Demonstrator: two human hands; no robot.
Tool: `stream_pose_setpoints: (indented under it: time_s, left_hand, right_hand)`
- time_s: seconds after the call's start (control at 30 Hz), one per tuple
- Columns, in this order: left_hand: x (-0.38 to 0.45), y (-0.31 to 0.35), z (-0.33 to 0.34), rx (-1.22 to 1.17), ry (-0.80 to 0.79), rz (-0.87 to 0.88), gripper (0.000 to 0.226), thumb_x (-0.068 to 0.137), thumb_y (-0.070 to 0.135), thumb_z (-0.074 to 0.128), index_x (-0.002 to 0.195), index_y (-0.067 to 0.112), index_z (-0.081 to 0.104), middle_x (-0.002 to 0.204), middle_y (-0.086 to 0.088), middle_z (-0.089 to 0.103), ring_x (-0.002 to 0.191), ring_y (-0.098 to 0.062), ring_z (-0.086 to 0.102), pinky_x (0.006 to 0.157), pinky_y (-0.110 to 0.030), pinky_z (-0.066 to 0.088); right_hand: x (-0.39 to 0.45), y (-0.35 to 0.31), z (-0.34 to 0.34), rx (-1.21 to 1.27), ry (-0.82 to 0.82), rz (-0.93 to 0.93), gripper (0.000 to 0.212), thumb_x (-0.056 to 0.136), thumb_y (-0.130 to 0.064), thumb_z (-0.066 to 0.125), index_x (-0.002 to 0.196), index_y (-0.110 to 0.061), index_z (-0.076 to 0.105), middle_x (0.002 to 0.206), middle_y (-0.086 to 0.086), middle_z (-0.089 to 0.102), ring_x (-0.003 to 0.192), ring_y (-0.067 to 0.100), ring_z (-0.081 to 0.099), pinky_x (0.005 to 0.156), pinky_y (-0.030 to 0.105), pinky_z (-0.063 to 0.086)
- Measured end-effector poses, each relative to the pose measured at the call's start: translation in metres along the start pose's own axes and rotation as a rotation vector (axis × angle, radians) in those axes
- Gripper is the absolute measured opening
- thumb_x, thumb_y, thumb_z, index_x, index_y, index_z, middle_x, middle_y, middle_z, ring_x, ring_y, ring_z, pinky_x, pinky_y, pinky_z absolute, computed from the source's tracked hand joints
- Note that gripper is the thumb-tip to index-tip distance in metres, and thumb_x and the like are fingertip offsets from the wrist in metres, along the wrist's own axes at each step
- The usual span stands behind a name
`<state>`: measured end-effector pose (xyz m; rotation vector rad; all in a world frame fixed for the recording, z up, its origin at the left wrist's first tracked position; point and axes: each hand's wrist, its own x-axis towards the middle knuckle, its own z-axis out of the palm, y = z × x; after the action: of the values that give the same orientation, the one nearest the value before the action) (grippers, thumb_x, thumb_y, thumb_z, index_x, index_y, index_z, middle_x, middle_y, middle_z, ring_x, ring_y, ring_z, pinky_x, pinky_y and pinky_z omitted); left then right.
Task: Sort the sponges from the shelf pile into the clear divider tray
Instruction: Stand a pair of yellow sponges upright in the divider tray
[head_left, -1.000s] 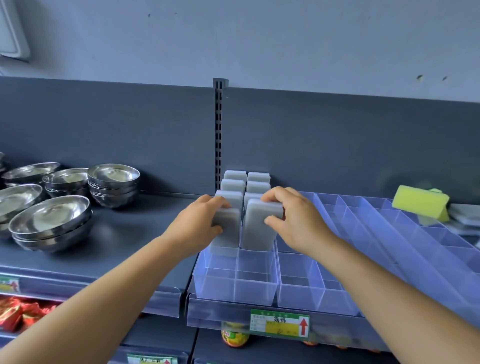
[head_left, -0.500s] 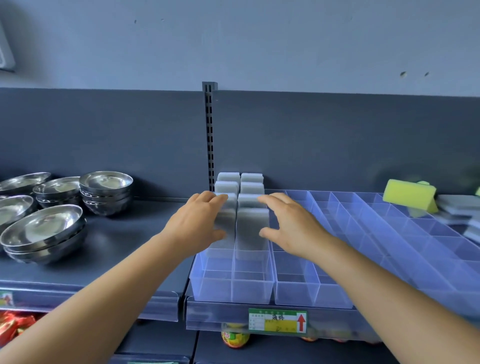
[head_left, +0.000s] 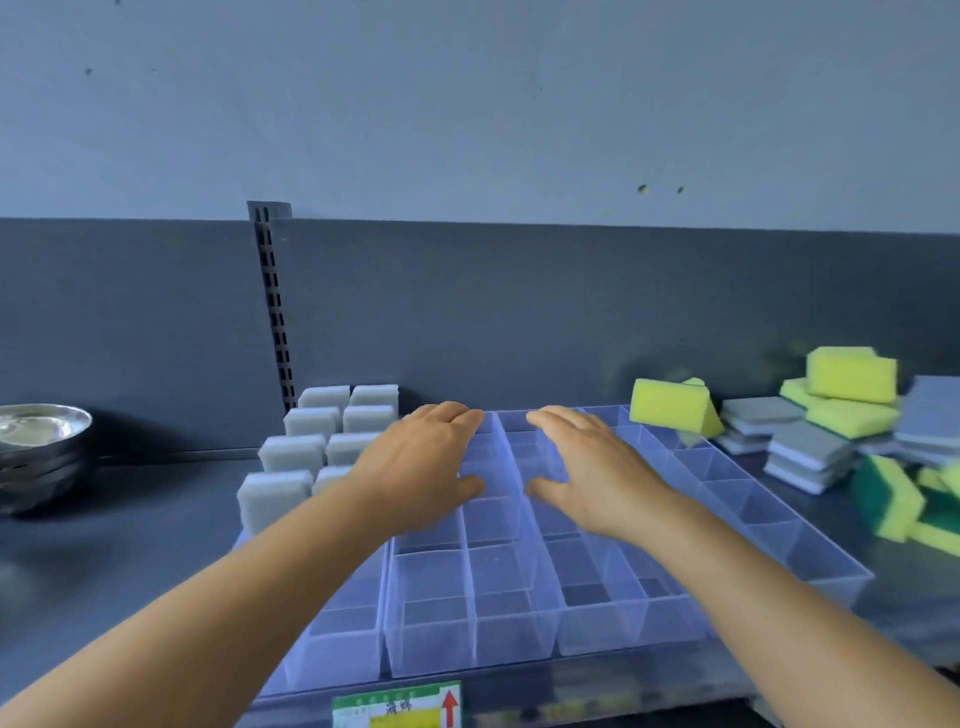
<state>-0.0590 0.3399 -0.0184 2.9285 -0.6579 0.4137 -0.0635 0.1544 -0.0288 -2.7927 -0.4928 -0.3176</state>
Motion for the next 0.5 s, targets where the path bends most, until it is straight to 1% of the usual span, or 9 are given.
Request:
stream_pose_setpoints:
  time_s: [0.07, 0.17, 0.3, 0.4, 0.5]
  left_hand:
    - [0.021, 0.018, 0.008, -0.006, -0.016, 0.019, 0.066, 0.091, 0.042, 0.055, 0.147, 0.020, 0.029, 0.148, 0.007, 0.036, 0.136, -0.016, 0.034, 0.109, -0.030, 0.034]
    - [0.054, 0.047, 0.019, -0.011, -0.023, 0.044, 0.062, 0.092, 0.042, 0.053, 0.146, 0.020, 0.031, 0.147, 0.007, 0.038, 0.134, -0.016, 0.037, 0.106, -0.032, 0.038]
    - [0.100, 0.083, 0.037, -0.005, -0.030, 0.064, 0.061, 0.093, 0.042, 0.052, 0.146, 0.021, 0.030, 0.146, 0.006, 0.039, 0.133, -0.017, 0.037, 0.105, -0.032, 0.039]
    - [0.133, 0.107, 0.051, 0.029, -0.058, 0.071, 0.056, 0.093, 0.040, 0.051, 0.142, 0.018, 0.035, 0.142, 0.001, 0.043, 0.130, -0.020, 0.041, 0.105, -0.033, 0.038]
    - [0.163, 0.127, 0.063, 0.048, -0.076, 0.063, 0.050, 0.093, 0.037, 0.051, 0.138, 0.017, 0.039, 0.138, 0.000, 0.046, 0.127, -0.021, 0.043, 0.102, -0.032, 0.038]
  right_hand:
    - [-0.001, 0.027, -0.006, -0.021, 0.000, 0.024, 0.071, 0.090, -0.038, 0.057, 0.149, -0.021, 0.020, 0.156, -0.008, 0.019, 0.143, 0.012, 0.016, 0.112, 0.024, 0.019]
    - [-0.001, 0.071, -0.016, -0.035, -0.016, 0.068, 0.070, 0.091, -0.038, 0.056, 0.149, -0.021, 0.021, 0.156, -0.009, 0.019, 0.143, 0.012, 0.016, 0.112, 0.026, 0.020]
    - [0.004, 0.130, -0.028, -0.060, -0.021, 0.105, 0.069, 0.090, -0.037, 0.056, 0.148, -0.020, 0.022, 0.155, -0.007, 0.021, 0.142, 0.014, 0.019, 0.113, 0.026, 0.019]
    - [0.010, 0.171, -0.034, -0.074, -0.014, 0.128, 0.068, 0.090, -0.038, 0.056, 0.147, -0.020, 0.024, 0.154, -0.006, 0.023, 0.141, 0.016, 0.022, 0.113, 0.026, 0.021]
    - [0.017, 0.207, -0.040, -0.084, 0.005, 0.150, 0.066, 0.090, -0.034, 0.056, 0.147, -0.019, 0.026, 0.154, -0.005, 0.025, 0.140, 0.017, 0.024, 0.112, 0.026, 0.023]
